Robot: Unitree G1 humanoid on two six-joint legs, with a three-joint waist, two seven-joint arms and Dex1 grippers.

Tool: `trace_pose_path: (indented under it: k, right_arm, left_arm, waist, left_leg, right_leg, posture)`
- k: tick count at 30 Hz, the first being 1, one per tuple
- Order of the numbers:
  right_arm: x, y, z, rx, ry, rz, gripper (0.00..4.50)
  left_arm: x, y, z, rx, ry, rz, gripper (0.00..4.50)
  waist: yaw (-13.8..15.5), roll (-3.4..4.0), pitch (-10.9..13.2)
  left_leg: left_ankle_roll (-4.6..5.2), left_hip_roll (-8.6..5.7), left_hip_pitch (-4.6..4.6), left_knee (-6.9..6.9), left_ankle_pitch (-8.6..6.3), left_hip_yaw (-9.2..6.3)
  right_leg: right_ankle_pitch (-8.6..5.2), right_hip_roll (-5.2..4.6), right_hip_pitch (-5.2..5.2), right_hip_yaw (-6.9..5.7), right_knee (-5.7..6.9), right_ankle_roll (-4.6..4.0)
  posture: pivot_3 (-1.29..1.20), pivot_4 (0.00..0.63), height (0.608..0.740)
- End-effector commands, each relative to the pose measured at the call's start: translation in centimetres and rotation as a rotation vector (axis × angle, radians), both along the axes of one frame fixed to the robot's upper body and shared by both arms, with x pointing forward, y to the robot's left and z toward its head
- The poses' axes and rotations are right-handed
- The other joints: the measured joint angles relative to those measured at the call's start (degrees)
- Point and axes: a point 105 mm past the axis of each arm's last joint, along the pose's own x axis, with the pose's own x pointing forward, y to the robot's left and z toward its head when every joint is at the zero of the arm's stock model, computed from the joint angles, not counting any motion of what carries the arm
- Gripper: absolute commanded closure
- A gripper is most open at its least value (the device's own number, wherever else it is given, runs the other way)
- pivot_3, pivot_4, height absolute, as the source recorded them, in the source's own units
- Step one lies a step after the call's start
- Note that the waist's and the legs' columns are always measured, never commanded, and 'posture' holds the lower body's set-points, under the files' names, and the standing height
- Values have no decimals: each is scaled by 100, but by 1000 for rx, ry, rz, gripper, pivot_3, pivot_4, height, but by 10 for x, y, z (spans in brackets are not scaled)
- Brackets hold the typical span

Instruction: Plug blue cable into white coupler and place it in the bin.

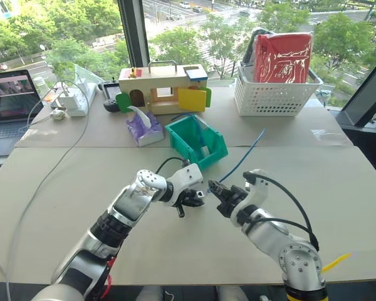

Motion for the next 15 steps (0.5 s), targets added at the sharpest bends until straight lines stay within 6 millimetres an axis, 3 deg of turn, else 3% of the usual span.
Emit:
trace_pose_path:
  k: [1, 15]
  right_arm:
    - [-2, 6, 3, 32, -18, 17, 4500]
    - [3, 8, -3, 62, -15, 19, 4500]
  left_arm:
    - [-9, -10, -3, -8, 38, -15, 3839]
    - [-11, -14, 0, -10, 37, -13, 3839]
  waist:
    - [1, 0, -1]
    - [1, 1, -4]
  left_leg:
    - [0, 0, 0, 0, 0, 0]
    - [0, 0, 5, 0, 0, 0]
  right_leg:
    - [0, 0, 0, 0, 0, 0]
    - [0, 0, 5, 0, -2, 0]
  posture:
    - [0, 150, 740]
    - [0, 150, 740]
